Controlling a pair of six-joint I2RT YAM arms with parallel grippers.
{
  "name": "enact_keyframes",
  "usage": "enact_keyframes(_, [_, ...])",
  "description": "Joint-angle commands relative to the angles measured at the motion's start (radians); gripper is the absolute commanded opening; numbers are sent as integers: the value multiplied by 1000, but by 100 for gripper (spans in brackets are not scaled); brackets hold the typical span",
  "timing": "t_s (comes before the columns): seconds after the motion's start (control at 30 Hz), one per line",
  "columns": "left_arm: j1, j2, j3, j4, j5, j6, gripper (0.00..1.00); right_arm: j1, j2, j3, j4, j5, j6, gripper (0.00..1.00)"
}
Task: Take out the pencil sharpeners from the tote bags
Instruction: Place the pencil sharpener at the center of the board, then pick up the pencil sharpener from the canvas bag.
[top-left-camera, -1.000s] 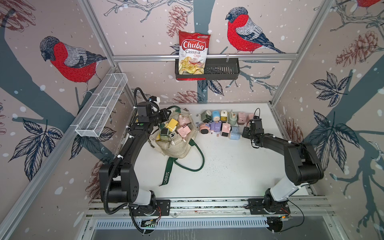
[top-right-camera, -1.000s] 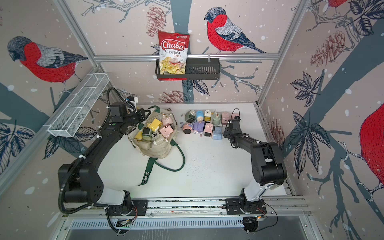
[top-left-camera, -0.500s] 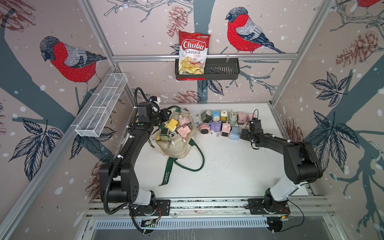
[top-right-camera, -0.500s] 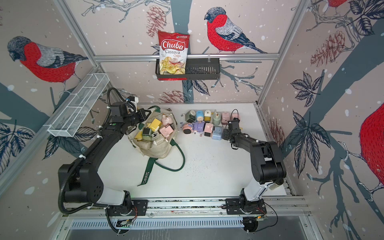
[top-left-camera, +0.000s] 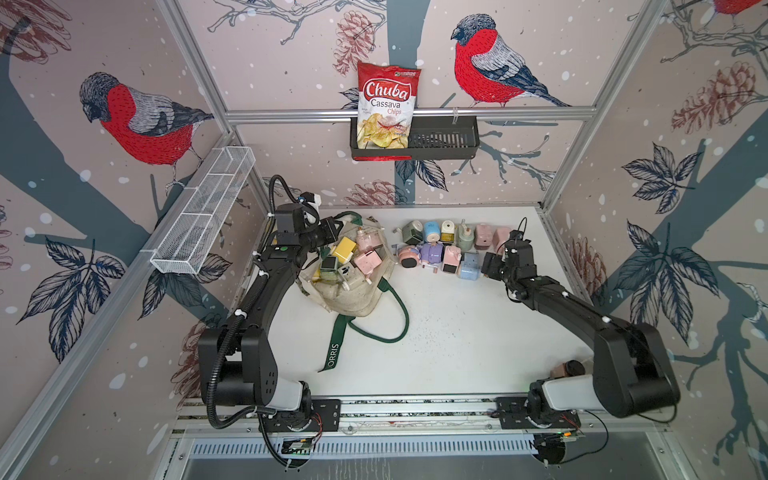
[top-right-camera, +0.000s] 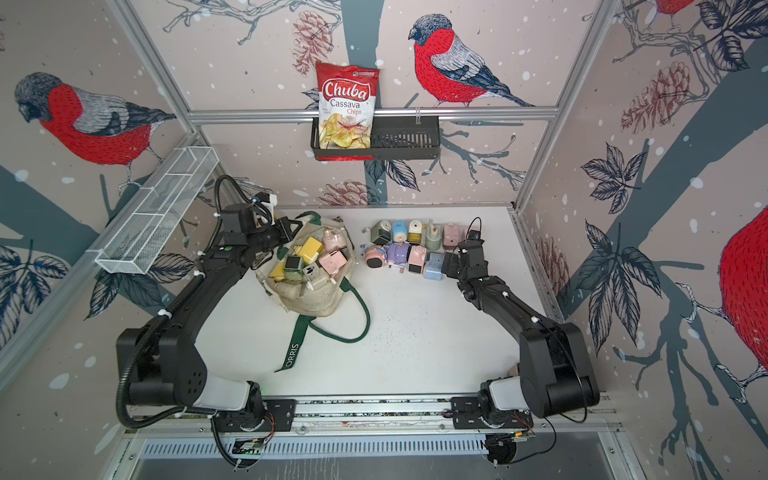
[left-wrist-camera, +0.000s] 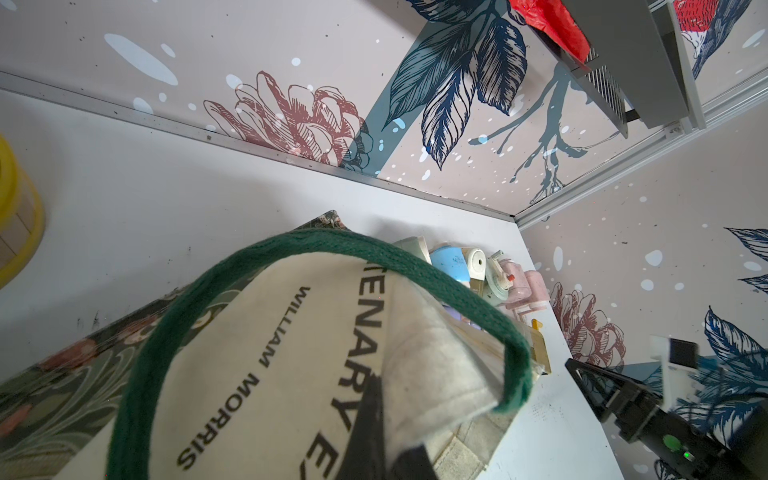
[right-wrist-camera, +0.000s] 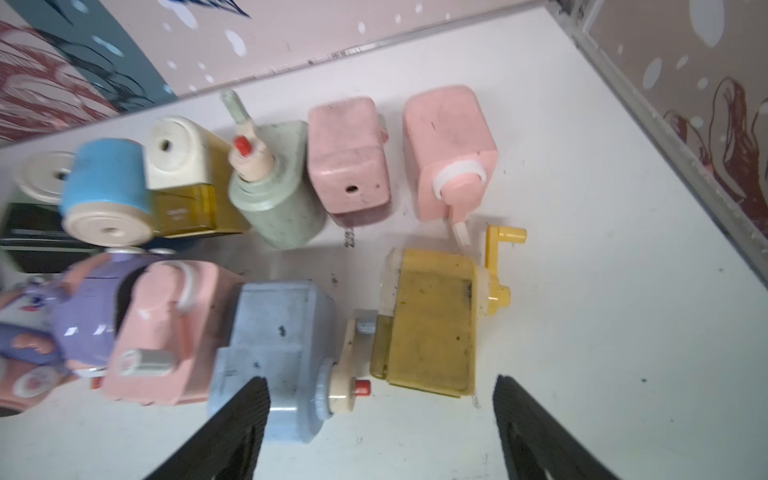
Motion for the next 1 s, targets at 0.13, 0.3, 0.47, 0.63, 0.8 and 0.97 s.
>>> enact_keyframes(0.13, [1, -8, 6, 8, -5, -2, 0, 192, -184, -20, 54, -3, 44, 81])
enact_keyframes(0.3, [-1, -7, 3, 7, -4, -2, 0, 425, -185, 25, 68, 52, 67, 79])
enact_keyframes(0.47, [-1, -8, 4, 8, -2, -3, 0, 623, -74, 100, 127, 57, 86, 79])
enact_keyframes(0.63, [1, -9, 6, 10, -6, -2, 0, 748, 113, 243, 129, 73, 86, 79])
enact_keyframes(0.8, [0, -11, 4, 10, -7, -2, 0, 821, 306, 395, 110, 40, 84, 80])
enact_keyframes(0.97, [2, -14, 3, 10, -11, -2, 0, 830, 484, 547, 53, -30, 124, 80])
